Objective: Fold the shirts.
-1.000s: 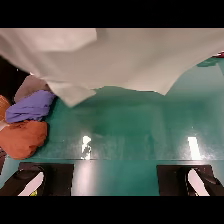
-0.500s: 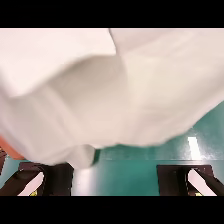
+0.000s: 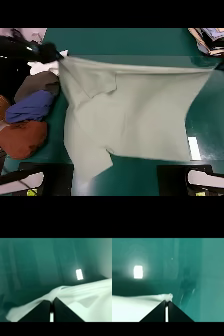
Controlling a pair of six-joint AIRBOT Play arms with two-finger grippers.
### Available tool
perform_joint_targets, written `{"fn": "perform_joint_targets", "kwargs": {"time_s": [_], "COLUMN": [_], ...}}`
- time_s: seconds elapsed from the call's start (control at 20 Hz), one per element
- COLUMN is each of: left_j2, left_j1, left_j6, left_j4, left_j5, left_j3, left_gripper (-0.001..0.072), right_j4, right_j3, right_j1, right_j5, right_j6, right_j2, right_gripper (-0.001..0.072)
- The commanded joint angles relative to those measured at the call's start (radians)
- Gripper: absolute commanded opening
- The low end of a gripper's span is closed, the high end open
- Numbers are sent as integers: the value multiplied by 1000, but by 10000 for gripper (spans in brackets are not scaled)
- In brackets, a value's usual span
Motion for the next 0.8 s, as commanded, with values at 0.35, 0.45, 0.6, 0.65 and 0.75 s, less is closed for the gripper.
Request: {"fn": "perform_joint_targets", "kwargs": {"time_s": [0.35, 0.45, 0.6, 0.65, 0.75], "left_j2": [-259, -259, -259, -259, -260], "left_j1": [41, 54, 54, 54, 54], "left_j6": [119, 116, 115, 115, 115], "left_j4": [34, 127, 154, 154, 153], "left_j5": [-12, -124, -130, -108, -68], "left_j3": [175, 155, 55, 18, -39], "left_gripper": [22, 22, 22, 22, 23], "right_j4": [1, 1, 2, 2, 4], "right_j3": [115, 6, -196, -251, -340], "right_j1": [66, 71, 93, 104, 119], "right_j5": [-94, -115, -192, -216, -253], "right_j6": [1, 1, 1, 1, 1], "right_j2": [-237, -192, -119, -102, -80], "right_gripper": [15, 15, 16, 16, 16]}}
